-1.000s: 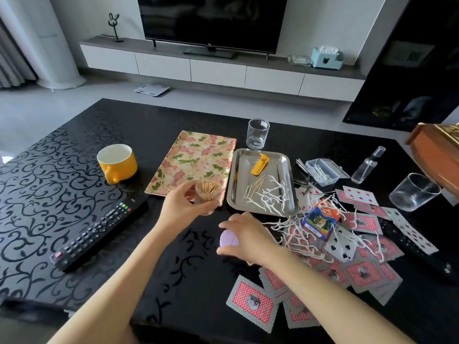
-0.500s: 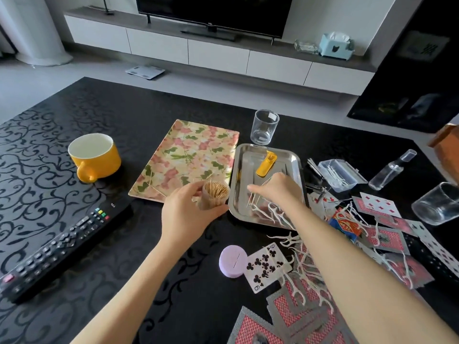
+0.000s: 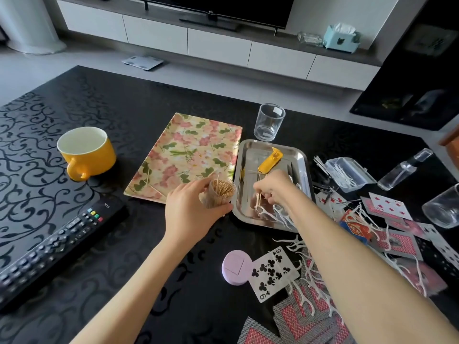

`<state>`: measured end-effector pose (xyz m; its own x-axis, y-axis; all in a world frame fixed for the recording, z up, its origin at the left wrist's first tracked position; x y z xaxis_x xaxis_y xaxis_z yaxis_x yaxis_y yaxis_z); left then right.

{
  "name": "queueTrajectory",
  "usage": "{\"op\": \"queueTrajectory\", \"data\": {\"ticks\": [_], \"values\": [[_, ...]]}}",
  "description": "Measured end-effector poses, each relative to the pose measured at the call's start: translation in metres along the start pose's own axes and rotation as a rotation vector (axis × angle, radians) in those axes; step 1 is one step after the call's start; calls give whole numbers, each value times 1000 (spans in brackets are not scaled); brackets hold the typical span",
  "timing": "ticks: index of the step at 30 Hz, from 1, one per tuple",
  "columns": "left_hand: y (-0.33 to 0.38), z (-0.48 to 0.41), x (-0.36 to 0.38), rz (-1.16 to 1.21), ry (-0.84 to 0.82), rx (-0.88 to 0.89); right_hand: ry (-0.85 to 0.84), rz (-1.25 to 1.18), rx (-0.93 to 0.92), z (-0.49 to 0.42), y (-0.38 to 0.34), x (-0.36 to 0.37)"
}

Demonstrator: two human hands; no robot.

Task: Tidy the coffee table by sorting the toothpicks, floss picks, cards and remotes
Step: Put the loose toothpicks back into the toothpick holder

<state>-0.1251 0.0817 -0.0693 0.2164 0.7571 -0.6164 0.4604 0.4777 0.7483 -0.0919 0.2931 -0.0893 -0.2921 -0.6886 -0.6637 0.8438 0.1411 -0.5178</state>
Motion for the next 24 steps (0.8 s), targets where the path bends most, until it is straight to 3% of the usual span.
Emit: {"op": "queueTrajectory", "data": {"ticks": [7, 13, 18, 21, 24], "values": [[-1, 1, 1, -28, 11, 25, -249, -550, 46, 35, 11, -16], [3, 5, 4, -25, 26, 75, -210, -872, -135, 77, 10, -24], [9, 9, 4, -35, -2, 88, 42, -814, -464, 118, -3, -16], [12, 11, 5, -25, 13, 111, 228, -611, -681, 129, -5, -7], [13, 10, 4, -11, 42, 129, 273, -427, -804, 129, 2, 4]]}}
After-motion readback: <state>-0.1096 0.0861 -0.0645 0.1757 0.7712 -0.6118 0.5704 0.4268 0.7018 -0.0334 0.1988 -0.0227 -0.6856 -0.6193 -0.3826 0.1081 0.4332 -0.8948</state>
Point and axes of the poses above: each hand's wrist, its own z-axis away from the middle knuckle, its own x-axis out of the palm, y = z × x, the point moved 3 cm from there along -z, towards the middle knuckle, and after that the axes turned 2 degrees about z, right-handed, at the moved point
